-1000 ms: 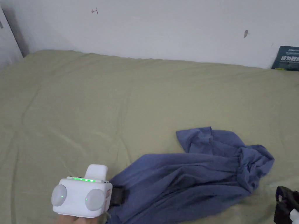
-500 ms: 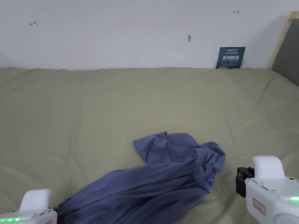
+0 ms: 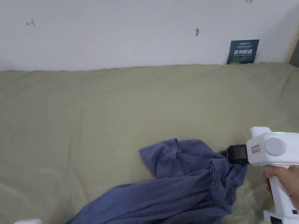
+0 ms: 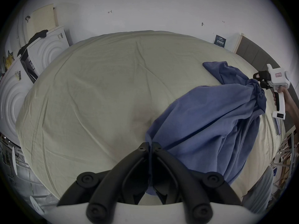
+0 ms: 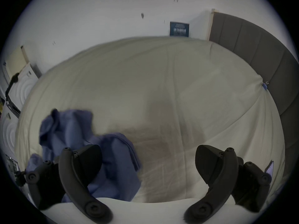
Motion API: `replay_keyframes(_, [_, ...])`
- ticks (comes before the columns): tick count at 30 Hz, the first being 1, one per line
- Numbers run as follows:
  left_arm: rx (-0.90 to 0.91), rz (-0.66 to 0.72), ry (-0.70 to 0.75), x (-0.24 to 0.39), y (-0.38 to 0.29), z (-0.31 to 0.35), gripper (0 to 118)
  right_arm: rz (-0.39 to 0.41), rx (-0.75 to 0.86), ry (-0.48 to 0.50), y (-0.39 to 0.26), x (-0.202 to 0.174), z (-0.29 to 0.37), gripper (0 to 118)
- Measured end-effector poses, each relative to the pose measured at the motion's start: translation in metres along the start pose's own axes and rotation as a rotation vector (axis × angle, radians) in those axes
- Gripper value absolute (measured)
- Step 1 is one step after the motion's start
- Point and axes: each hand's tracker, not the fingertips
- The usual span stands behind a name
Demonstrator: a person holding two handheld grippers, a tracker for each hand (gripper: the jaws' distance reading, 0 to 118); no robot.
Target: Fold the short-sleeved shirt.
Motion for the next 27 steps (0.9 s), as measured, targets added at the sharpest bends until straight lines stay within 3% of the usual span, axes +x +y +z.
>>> replay_keyframes(1, [-0.007, -0.002, 0.002, -0.001, 0.001, -0.004, 0, 0.035, -0.033, 0.010, -0.006, -0.004, -0.005, 100])
replay_keyframes(2, [-0.010, -0.006, 0.006, 0.000, 0.000, -0.005, 0, 0.075, -0.051, 0.006, -0.011, -0.011, -0.012, 94])
replay_keyframes(3, [-0.016, -0.019, 0.011, 0.003, -0.001, -0.006, 0, 0.093, 0.004, 0.008, -0.019, -0.017, -0.009, 83])
replay_keyframes(4, [-0.024, -0.030, 0.017, 0.005, -0.001, -0.007, 0, 0.094, 0.043, -0.021, -0.019, -0.021, -0.001, 38])
replay_keyframes(5, [-0.027, -0.036, 0.023, 0.005, -0.001, -0.008, 0, 0.095, 0.018, 0.063, -0.017, -0.024, 0.004, 3])
replay_keyframes(6, [-0.030, -0.038, 0.026, 0.005, 0.000, -0.007, 0, 0.098, 0.022, 0.050, -0.008, -0.021, 0.008, 3])
replay_keyframes(8, [-0.039, -0.046, 0.025, 0.004, 0.004, -0.003, 0, 0.178, 0.022, 0.003, -0.003, -0.028, 0.019, 3])
replay_keyframes(10, [-0.031, -0.033, 0.016, -0.003, 0.010, 0.003, 0, 0.182, 0.079, 0.017, -0.007, -0.029, 0.053, 3])
replay_keyframes(14, [0.038, -0.006, 0.018, -0.010, 0.027, 0.034, 0, 0.108, 0.152, 0.066, 0.003, -0.005, 0.109, 3])
replay_keyframes(20, [0.232, -0.010, 0.172, -0.049, 0.090, 0.113, 0, 0.073, 0.335, 0.058, 0.018, 0.049, 0.221, 3])
replay_keyframes(24, [0.360, 0.064, 0.224, -0.081, 0.125, 0.182, 0, 0.069, 0.462, 0.071, 0.002, 0.064, 0.309, 3])
replay_keyframes(27, [0.454, 0.145, 0.181, -0.092, 0.142, 0.229, 0, 0.025, 0.524, 0.117, 0.002, 0.080, 0.355, 3])
